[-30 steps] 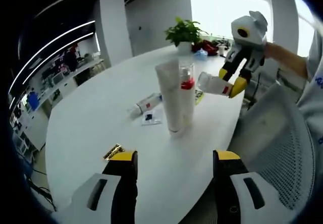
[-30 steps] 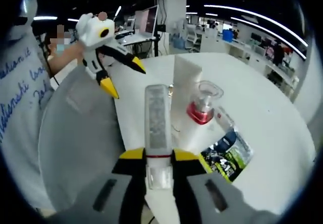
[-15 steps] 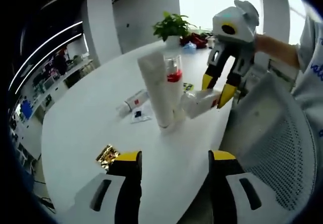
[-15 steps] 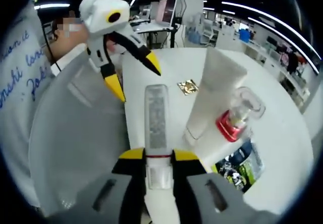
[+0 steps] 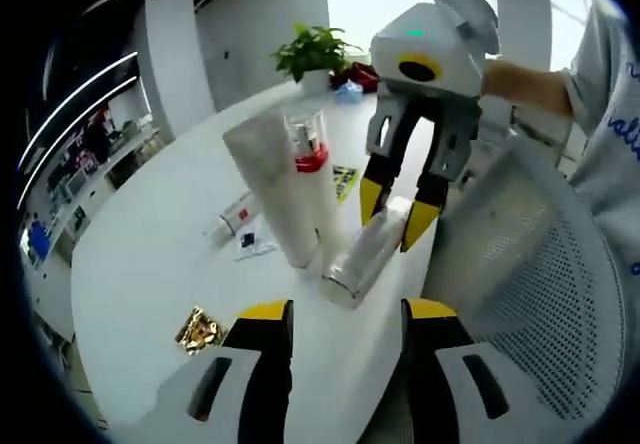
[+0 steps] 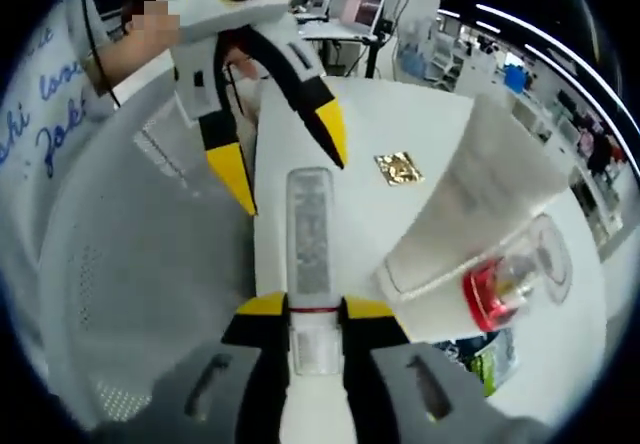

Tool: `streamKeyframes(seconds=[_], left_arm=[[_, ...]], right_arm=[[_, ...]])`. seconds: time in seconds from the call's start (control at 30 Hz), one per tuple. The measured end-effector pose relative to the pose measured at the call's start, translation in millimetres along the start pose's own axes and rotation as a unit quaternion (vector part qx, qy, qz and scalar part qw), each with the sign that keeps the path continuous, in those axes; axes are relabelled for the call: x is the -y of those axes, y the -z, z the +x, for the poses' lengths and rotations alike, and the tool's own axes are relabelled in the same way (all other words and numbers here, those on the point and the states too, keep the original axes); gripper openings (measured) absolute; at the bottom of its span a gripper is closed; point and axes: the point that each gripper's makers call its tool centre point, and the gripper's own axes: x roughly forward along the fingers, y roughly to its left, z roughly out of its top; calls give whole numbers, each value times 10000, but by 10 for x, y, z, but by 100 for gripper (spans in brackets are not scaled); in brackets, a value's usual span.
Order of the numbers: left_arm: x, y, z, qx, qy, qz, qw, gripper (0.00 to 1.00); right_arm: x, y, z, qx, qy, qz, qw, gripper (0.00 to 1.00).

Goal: Arrange the skincare products in the storage area until every visible bottle or jar stands upright without overlapping.

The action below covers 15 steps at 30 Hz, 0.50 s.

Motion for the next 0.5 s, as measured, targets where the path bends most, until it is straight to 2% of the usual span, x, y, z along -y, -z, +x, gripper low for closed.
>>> streamKeyframes(seconds=[0.23, 0.33, 0.5], left_arm=[[30, -28, 135, -261, 92, 480, 9985, 36], [65, -48, 186, -263, 166, 579, 9978, 36], [95, -2, 263, -501, 221, 871, 9947, 32]], right_arm=[[2, 4, 102, -253, -127, -361, 9989, 18], [12, -1, 125, -325, -145, -473, 9982, 18], [5, -15, 154, -397, -214, -621, 9971, 18]])
